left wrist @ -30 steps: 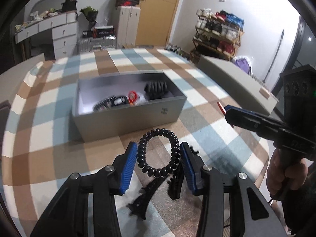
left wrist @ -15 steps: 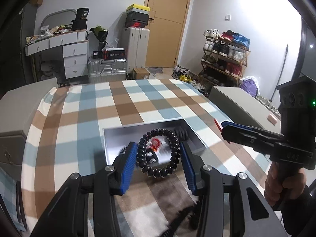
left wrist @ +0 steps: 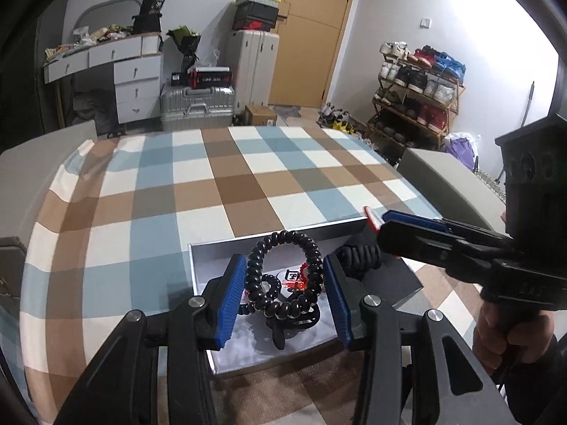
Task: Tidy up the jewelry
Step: 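Carry the badge and coiled bracelet into the grey box and release both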
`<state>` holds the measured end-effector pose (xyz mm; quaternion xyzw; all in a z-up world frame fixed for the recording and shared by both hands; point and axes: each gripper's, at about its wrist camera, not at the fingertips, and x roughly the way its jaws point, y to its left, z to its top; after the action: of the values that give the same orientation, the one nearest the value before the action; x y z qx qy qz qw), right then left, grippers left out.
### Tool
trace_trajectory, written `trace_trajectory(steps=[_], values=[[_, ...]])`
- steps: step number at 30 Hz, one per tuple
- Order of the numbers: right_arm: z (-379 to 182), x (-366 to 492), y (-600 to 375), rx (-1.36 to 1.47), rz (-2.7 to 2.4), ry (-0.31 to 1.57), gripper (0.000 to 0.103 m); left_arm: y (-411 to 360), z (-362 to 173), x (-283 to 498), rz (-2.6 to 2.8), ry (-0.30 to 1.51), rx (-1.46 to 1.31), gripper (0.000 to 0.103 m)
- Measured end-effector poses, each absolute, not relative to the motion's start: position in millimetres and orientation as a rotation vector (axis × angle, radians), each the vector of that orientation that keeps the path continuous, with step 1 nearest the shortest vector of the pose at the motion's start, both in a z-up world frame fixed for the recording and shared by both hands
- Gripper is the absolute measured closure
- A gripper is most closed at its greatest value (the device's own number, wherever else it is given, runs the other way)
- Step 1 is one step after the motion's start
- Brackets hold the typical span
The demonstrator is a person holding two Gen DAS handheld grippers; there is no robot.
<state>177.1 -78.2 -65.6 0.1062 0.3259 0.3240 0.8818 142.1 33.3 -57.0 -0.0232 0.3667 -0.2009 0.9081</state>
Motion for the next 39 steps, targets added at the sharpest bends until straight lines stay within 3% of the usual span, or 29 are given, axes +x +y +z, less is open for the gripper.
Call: trace_trajectory(steps=[18, 23, 27, 28, 30, 39], values=[[-88.0, 197.0, -72.8, 0.209, 0.654, 0.741, 0.059, 25.8, -71.3, 157.9, -0.435, 0.819, -0.028, 0.064], [-86.0, 197.8, -78.2, 0.232, 0.652, 0.718, 0.059, 24.4, -70.4, 159.7, -0.431, 0.827, -0.017, 0.057], [-80.5, 190.2, -86.1, 0.247, 0.639, 0.687, 0.054, 24.2, -65.2, 154.6, -0.399, 0.814, 0.009, 0.052], [-78.7, 187.2, -88.7, 0.253, 0.635, 0.677, 0.049, 24.1, -64.4, 153.9, -0.385, 0.812, 0.017, 0.042], [-74.7, 179.2, -94.6, 0.261, 0.622, 0.656, 0.039, 25.2, -60.3, 148.6, -0.344, 0.788, 0.029, 0.031], [-55.2, 143.8, -110.9, 0.281, 0.566, 0.589, 0.022, 28.1, -42.4, 130.2, -0.294, 0.74, 0.042, 0.03]])
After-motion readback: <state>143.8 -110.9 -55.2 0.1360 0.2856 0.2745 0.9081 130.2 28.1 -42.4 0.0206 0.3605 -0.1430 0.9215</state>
